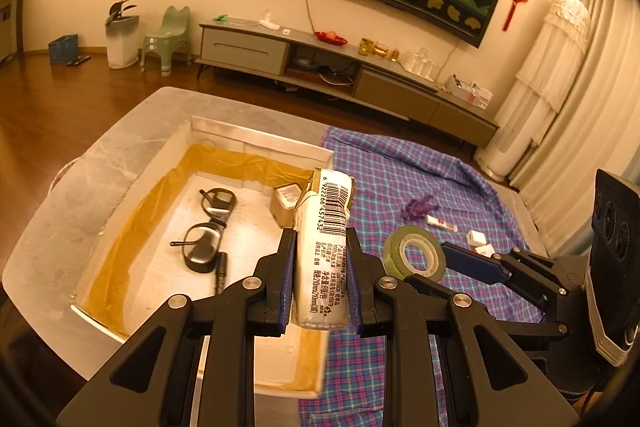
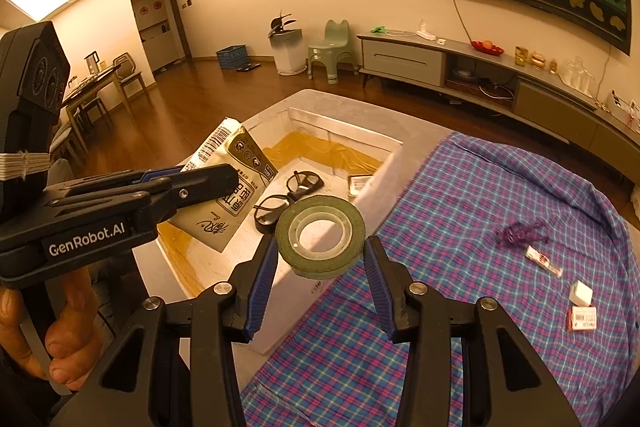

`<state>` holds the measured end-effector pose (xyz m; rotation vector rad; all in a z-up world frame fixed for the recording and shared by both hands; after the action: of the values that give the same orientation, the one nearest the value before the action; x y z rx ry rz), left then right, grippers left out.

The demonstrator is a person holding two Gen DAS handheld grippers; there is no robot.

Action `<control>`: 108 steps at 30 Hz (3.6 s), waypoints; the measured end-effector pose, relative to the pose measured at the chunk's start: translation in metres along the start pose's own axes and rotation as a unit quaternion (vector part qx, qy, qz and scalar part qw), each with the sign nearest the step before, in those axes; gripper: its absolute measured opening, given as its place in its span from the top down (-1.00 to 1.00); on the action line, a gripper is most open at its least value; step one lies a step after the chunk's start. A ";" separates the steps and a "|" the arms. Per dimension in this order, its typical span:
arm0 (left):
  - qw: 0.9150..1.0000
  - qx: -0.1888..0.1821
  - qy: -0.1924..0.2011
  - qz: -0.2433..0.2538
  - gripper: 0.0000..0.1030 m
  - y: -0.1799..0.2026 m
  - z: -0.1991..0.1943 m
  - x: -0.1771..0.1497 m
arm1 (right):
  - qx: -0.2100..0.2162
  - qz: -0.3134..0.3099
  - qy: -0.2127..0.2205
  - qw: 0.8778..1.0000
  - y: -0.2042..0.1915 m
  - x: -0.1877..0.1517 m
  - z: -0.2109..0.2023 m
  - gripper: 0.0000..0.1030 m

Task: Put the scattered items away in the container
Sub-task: 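Carry the white can and green tape roll together over the white box, then open the left tool to drop the can while the right tool releases the tape, then withdraw both tools from the box back over the plaid shirt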

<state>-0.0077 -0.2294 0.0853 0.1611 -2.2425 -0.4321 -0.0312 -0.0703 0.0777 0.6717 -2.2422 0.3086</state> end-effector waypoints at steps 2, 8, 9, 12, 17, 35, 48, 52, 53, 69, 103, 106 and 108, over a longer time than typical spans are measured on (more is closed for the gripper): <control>1.000 0.005 0.001 -0.005 0.55 -0.009 0.000 0.003 | 0.002 -0.004 -0.001 1.000 -0.004 0.004 0.005 0.11; 1.000 0.013 -0.001 -0.025 0.55 -0.036 0.003 0.012 | 0.008 -0.016 -0.008 1.000 -0.015 0.017 0.020 0.11; 0.999 0.014 -0.003 -0.030 0.55 -0.041 0.005 0.013 | 0.009 -0.019 -0.010 1.000 -0.017 0.019 0.024 0.11; 0.999 0.016 -0.013 -0.046 0.55 -0.054 0.012 0.013 | 0.011 -0.025 -0.015 1.000 -0.020 0.024 0.035 0.11; 0.997 0.033 -0.028 -0.063 0.55 -0.073 0.028 0.013 | 0.012 -0.043 -0.027 0.999 -0.029 0.031 0.056 0.11; 0.988 0.090 -0.113 -0.055 0.54 -0.119 0.077 -0.004 | 0.006 -0.104 -0.108 0.989 -0.048 0.042 0.145 0.11; 0.982 0.112 -0.146 -0.044 0.52 -0.143 0.094 -0.015 | -0.021 -0.145 -0.167 0.975 -0.051 0.046 0.197 0.11; 0.980 0.119 -0.154 -0.037 0.28 -0.145 0.097 -0.018 | -0.024 -0.146 -0.172 0.974 -0.051 0.047 0.204 0.10; 0.980 0.121 -0.154 -0.036 0.22 -0.146 0.096 -0.018 | -0.025 -0.145 -0.174 0.974 -0.051 0.047 0.205 0.09; 0.983 0.110 -0.143 -0.035 0.08 -0.139 0.087 -0.022 | -0.027 -0.140 -0.175 0.974 -0.053 0.037 0.199 0.05; 0.993 0.100 -0.054 0.011 0.08 -0.051 0.020 -0.021 | 0.013 -0.083 -0.055 0.995 -0.042 0.009 0.076 0.05; 0.993 0.106 -0.051 0.020 0.08 -0.042 0.018 -0.027 | 0.011 -0.066 -0.038 0.997 -0.035 -0.001 0.061 0.05; 0.993 0.107 -0.051 0.025 0.08 -0.035 0.019 -0.030 | 0.005 -0.056 -0.025 0.998 -0.028 -0.007 0.051 0.05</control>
<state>-0.0036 -0.2493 0.0397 0.1977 -2.3862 -0.1758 -0.0425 -0.1121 0.0379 0.8154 -2.2402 0.2501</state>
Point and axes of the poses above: each gripper's, at about its wrist camera, not at the fingertips, and z roughly the way its jaws point, y to its right, x to its top, the point moved 2 cm from there along z, roughly the way its jaws point, and after that the axes turned 8 degrees about -x, right-handed, at the moved point
